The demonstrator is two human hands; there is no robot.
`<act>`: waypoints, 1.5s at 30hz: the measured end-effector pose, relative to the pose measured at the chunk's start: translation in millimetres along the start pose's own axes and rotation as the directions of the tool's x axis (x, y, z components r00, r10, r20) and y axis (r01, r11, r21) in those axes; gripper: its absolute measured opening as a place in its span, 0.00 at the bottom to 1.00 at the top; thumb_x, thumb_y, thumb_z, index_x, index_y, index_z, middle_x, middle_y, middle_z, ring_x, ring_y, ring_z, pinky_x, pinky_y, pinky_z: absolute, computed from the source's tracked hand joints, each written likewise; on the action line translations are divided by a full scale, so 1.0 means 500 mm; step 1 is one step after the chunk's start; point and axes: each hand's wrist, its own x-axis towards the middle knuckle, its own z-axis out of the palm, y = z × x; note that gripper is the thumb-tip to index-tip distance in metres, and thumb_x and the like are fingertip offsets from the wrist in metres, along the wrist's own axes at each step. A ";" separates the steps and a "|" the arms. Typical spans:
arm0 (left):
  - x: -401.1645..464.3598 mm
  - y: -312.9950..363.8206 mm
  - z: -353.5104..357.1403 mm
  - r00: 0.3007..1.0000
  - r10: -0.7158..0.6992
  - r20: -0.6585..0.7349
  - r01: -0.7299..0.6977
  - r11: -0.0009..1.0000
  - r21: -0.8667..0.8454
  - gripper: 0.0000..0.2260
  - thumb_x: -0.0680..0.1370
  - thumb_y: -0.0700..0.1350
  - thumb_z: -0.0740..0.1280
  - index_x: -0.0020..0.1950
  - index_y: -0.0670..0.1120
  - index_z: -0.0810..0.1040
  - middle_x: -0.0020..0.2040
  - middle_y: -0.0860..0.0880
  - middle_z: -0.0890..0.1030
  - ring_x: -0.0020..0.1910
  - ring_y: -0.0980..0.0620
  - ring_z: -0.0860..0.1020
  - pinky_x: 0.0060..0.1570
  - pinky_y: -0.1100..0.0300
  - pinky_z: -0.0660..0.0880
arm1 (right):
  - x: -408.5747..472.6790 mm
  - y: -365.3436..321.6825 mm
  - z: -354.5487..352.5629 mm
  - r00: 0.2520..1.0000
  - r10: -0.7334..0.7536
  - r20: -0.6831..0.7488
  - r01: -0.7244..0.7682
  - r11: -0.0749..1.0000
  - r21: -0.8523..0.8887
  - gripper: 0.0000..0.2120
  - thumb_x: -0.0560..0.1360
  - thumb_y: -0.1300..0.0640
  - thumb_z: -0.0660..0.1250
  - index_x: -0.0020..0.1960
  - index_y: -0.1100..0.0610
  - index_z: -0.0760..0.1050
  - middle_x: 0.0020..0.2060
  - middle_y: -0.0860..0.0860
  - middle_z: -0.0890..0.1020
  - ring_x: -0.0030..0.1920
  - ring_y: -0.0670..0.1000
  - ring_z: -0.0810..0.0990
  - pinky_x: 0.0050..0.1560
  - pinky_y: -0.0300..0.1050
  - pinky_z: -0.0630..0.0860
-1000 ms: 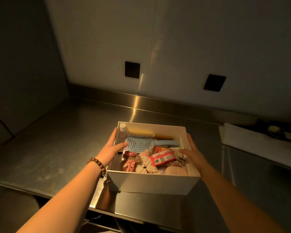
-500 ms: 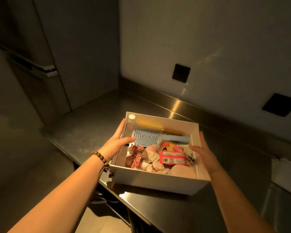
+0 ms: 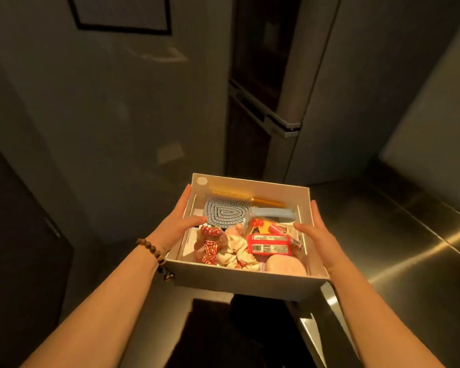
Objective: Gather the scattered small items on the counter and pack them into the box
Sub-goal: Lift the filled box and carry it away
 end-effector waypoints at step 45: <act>0.761 -1.461 -0.599 0.839 -0.416 -0.352 0.318 0.898 -0.303 0.35 0.75 0.37 0.67 0.73 0.58 0.51 0.68 0.60 0.62 0.67 0.57 0.64 0.57 0.62 0.72 | 1.221 0.947 1.050 0.824 0.316 0.471 -0.358 0.934 0.001 0.43 0.61 0.47 0.76 0.70 0.33 0.60 0.64 0.54 0.77 0.58 0.58 0.80 0.56 0.61 0.77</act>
